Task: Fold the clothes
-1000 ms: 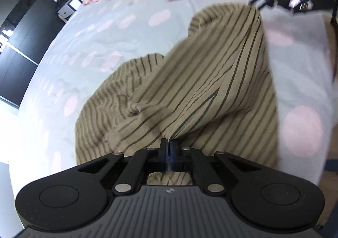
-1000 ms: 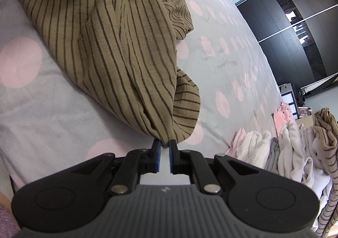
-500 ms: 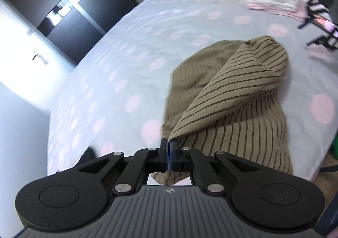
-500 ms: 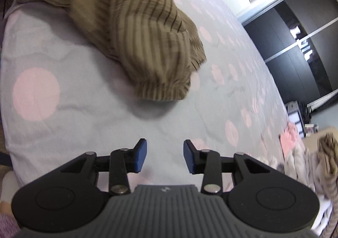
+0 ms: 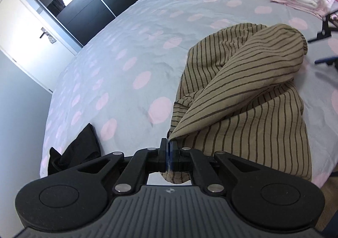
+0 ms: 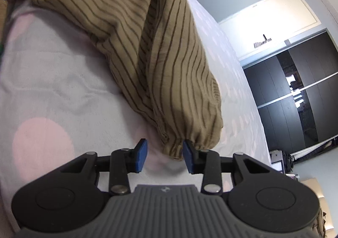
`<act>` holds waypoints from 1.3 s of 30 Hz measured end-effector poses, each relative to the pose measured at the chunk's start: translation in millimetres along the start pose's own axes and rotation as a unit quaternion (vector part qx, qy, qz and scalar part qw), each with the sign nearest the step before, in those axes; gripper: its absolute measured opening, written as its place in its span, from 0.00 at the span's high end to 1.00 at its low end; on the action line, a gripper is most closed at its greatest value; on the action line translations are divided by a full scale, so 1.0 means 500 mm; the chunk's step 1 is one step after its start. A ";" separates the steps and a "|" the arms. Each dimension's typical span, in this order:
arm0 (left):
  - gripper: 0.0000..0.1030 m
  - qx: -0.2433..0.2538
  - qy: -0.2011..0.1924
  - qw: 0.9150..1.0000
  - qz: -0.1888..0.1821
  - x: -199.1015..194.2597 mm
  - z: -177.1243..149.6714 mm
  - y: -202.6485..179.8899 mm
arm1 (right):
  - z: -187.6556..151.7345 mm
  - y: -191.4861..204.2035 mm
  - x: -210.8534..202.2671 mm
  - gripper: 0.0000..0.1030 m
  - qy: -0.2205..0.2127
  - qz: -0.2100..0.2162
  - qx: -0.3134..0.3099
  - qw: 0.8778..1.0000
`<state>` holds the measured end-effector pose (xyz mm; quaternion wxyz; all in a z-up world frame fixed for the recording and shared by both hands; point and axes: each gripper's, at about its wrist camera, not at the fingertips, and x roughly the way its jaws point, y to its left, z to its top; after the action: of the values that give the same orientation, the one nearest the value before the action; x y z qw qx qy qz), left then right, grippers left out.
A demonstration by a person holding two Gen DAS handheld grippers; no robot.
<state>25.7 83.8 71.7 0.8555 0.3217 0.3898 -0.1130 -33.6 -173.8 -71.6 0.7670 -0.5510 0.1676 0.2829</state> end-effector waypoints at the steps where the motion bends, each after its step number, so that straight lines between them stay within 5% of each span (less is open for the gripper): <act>1: 1.00 -0.005 -0.002 1.000 -0.002 0.000 -0.004 0.001 | 0.003 0.005 0.011 0.62 0.003 -0.008 0.000 1.000; 14: 1.00 -0.048 -0.005 0.999 -0.015 0.031 -0.031 0.031 | 0.011 0.014 0.112 0.65 0.029 -0.047 -0.050 0.997; 17: 1.00 -0.050 -0.007 0.999 -0.013 0.031 -0.032 0.032 | 0.011 0.006 0.106 0.82 0.034 -0.054 -0.037 0.997; 23: 1.00 -0.085 -0.045 0.995 -0.010 0.001 -0.024 0.048 | 0.018 -0.078 0.046 0.89 0.021 -0.076 0.087 0.993; 27: 1.00 -0.129 -0.109 0.986 -0.016 -0.066 0.008 0.078 | 0.011 -0.168 -0.018 0.91 -0.006 -0.122 0.168 0.978; 32: 1.00 -0.170 -0.208 0.963 -0.027 -0.190 0.075 0.126 | -0.002 -0.291 -0.142 0.91 -0.045 -0.209 0.223 0.951; 39: 1.00 -0.156 -0.336 0.929 0.001 -0.380 0.166 0.164 | -0.005 -0.436 -0.330 0.91 -0.091 -0.290 0.217 0.927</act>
<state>-16.1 82.7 290.9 0.9758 0.1281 0.0917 -0.1515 -27.7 -267.9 185.2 0.9284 -0.3674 -0.0130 0.0534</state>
